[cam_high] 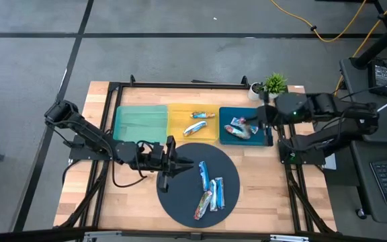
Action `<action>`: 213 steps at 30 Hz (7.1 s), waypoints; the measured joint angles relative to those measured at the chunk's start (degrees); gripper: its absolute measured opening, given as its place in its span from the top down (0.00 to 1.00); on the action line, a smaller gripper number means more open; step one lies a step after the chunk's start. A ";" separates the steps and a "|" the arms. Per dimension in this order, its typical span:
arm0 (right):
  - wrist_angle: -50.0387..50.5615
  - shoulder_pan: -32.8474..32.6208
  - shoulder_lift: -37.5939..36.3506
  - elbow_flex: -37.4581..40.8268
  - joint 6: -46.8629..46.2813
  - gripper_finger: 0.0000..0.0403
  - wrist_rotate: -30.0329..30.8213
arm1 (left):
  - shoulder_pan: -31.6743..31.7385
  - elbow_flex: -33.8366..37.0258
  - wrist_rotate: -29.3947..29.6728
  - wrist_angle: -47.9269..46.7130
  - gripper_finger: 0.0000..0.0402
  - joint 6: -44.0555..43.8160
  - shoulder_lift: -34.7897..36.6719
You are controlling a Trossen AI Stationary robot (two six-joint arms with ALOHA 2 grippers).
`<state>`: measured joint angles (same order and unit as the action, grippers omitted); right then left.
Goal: Pick and place Granola Bars by type
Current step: Put the red granola bar into the blue bin, then put the blue granola bar into the green bin
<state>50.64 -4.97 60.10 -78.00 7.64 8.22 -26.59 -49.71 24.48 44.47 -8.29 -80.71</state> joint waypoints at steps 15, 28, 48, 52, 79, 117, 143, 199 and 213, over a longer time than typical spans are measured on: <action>16.51 7.04 -0.53 10.82 -7.34 0.98 7.18 | 2.50 0.00 -0.16 -4.06 0.86 -1.00 -0.02; 6.65 12.03 0.76 23.53 -4.39 0.97 2.20 | 2.78 0.00 -2.12 -4.52 0.86 -1.64 -0.02; 3.05 18.91 15.26 27.06 4.81 0.96 -0.45 | 2.75 0.00 -2.06 -4.50 0.85 -2.95 -0.02; 2.63 19.08 16.78 27.06 5.09 0.95 -0.44 | 2.75 0.00 -2.06 -4.49 0.86 -2.95 -0.02; 1.33 23.63 18.77 27.06 4.44 0.61 -0.78 | 2.71 0.00 -2.91 -4.48 0.87 -2.97 -0.02; -14.03 -1.31 -13.79 27.02 -6.58 0.70 -1.14 | 10.21 0.04 -19.99 -24.62 0.84 -39.01 -11.48; -10.55 -5.52 -13.76 27.02 1.77 0.70 -0.27 | 12.24 -29.93 -28.94 -72.60 0.78 5.90 -20.81; -11.31 -5.49 -13.73 27.02 -4.33 0.70 5.28 | 17.86 -34.53 -28.65 -70.14 0.63 49.42 -38.91; -11.31 -5.49 -13.73 27.02 -1.82 0.70 5.23 | 17.69 -34.53 -28.69 -70.22 0.97 42.20 -38.82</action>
<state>39.33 -10.46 46.37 -50.98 5.81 13.45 -8.89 -84.25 -4.22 -25.75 33.90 -119.53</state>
